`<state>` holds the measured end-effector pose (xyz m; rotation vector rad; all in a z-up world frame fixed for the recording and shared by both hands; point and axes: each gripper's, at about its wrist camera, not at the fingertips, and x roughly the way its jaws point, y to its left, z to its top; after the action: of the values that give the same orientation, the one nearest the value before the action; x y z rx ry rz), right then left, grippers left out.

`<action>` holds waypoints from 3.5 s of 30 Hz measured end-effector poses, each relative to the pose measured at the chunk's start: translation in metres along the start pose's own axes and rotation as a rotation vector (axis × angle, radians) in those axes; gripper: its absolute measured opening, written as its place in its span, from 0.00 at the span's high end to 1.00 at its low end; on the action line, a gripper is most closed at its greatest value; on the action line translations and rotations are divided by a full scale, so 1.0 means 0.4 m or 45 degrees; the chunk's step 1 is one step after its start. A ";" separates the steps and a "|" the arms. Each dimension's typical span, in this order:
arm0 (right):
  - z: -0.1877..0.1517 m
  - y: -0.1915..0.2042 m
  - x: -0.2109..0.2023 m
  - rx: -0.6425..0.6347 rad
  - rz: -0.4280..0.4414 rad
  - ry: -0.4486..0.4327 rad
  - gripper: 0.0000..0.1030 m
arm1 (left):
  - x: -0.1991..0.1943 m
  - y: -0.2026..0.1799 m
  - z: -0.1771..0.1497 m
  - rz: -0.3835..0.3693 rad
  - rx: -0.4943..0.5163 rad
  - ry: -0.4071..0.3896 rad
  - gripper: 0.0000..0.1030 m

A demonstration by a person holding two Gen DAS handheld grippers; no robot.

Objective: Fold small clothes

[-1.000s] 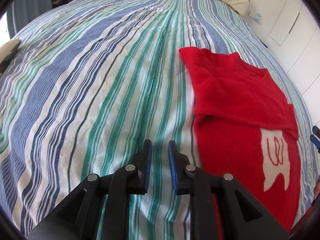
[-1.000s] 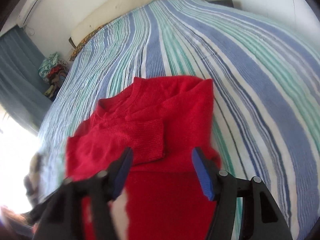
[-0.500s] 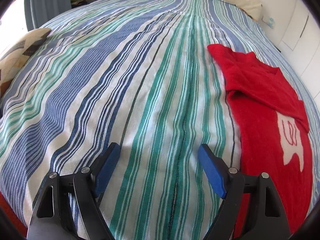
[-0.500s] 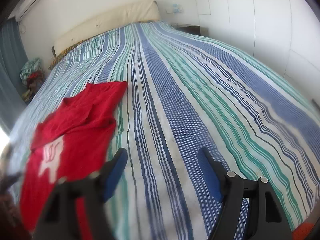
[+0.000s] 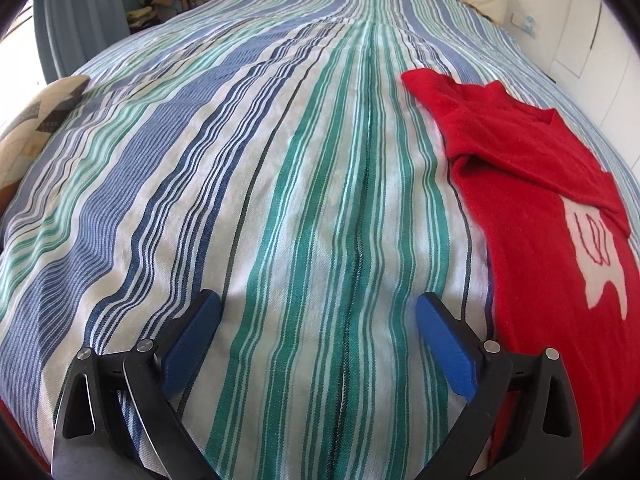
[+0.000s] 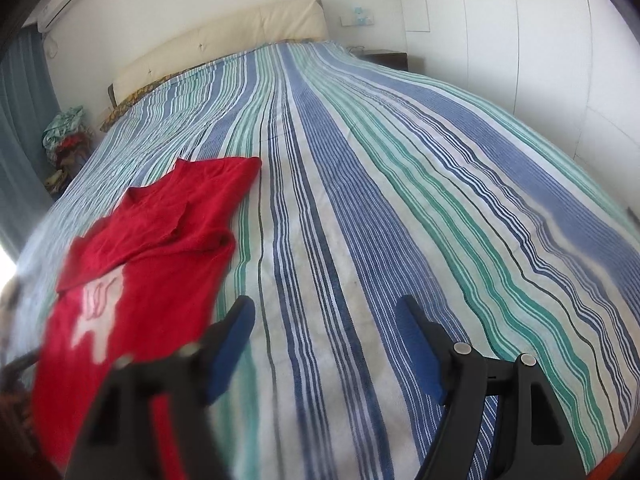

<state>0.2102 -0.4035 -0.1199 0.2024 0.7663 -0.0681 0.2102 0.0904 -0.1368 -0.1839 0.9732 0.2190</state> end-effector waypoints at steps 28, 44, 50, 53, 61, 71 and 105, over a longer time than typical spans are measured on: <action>0.002 -0.029 -0.011 0.064 -0.006 -0.007 0.30 | 0.006 -0.003 0.000 -0.003 0.008 0.006 0.02; -0.001 -0.035 -0.020 0.071 -0.008 -0.010 0.30 | 0.006 -0.001 0.001 -0.006 0.007 0.010 0.02; 0.000 -0.036 -0.020 0.072 -0.009 -0.011 0.30 | 0.006 -0.002 0.001 -0.006 0.006 0.011 0.02; 0.000 -0.037 -0.020 0.072 -0.009 -0.011 0.30 | 0.006 -0.001 0.002 -0.007 0.008 0.012 0.02; 0.015 -0.058 -0.036 0.096 0.004 -0.020 0.30 | -0.027 0.017 0.012 -0.047 -0.027 0.054 0.03; 0.046 -0.132 -0.092 0.266 0.069 0.013 0.30 | -0.111 0.021 0.009 -0.182 -0.025 0.130 0.03; -0.145 0.154 -0.066 0.169 0.729 0.823 0.95 | -0.250 -0.124 -0.089 -0.769 0.014 0.548 0.98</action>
<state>0.1601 -0.3314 -0.1326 0.5796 1.3192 0.5132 0.1404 0.0237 -0.0702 -0.5183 1.2966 -0.3962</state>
